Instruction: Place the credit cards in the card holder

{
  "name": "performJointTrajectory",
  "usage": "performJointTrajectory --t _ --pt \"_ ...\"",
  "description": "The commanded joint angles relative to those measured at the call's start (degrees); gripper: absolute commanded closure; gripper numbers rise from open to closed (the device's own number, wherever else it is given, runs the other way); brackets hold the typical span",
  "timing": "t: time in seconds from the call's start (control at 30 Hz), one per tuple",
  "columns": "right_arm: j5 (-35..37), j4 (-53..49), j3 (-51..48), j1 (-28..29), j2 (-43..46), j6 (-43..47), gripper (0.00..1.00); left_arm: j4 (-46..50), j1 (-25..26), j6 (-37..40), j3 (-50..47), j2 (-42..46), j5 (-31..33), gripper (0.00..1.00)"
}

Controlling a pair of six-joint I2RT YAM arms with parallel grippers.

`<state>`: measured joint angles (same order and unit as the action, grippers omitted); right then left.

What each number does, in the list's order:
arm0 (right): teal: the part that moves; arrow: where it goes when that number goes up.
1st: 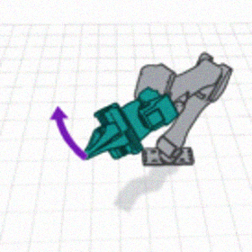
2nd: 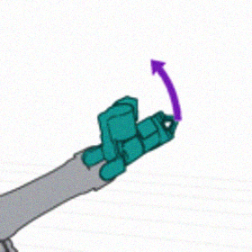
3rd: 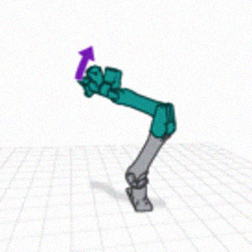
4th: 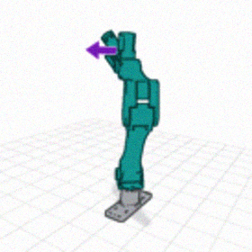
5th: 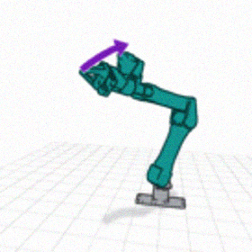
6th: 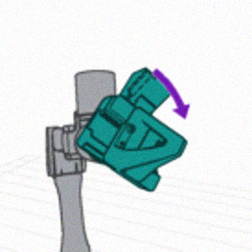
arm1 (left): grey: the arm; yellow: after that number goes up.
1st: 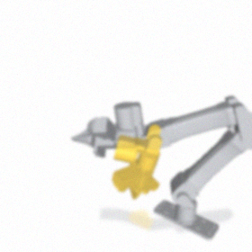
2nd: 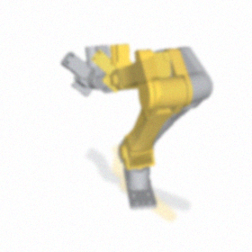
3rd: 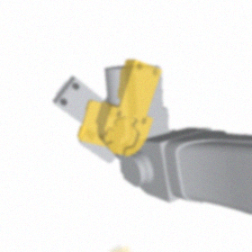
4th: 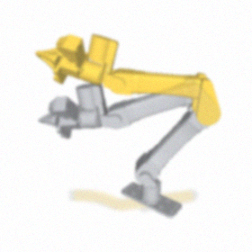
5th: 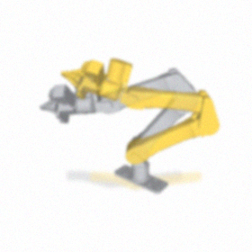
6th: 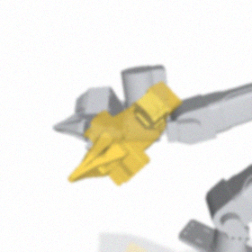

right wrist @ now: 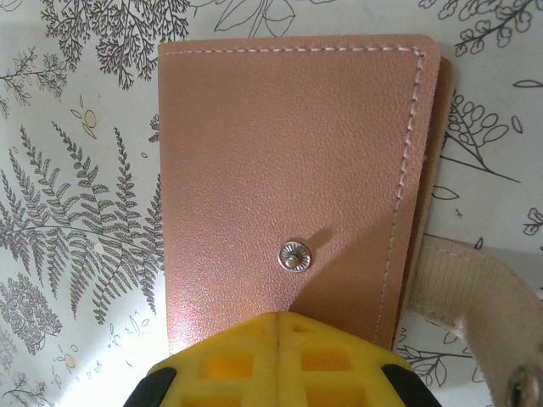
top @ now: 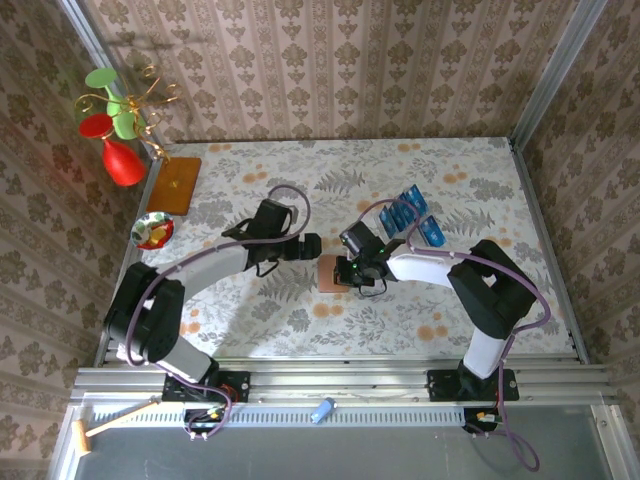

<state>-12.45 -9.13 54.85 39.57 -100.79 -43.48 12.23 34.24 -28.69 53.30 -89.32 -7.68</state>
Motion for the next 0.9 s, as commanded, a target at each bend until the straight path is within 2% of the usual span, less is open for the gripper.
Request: performJointTrajectory --t 0.0,0.3,0.57,0.87 --pt "-0.47 0.82 -1.06 -0.28 -1.26 0.42 1.00 3.05 1.13 3.37 3.14 -2.69 2.23 0.00" --pt "-0.56 0.83 -1.25 -0.37 -1.25 0.43 1.00 3.11 3.67 5.33 6.98 -9.15 3.20 0.00" --pt "-0.93 0.30 -0.76 -0.55 -0.79 0.68 1.00 0.71 4.67 3.72 5.33 -12.17 4.09 0.00" --pt "-0.69 -3.07 0.27 -2.51 5.28 1.65 0.99 2.70 4.53 3.03 3.70 -13.29 8.23 0.00"
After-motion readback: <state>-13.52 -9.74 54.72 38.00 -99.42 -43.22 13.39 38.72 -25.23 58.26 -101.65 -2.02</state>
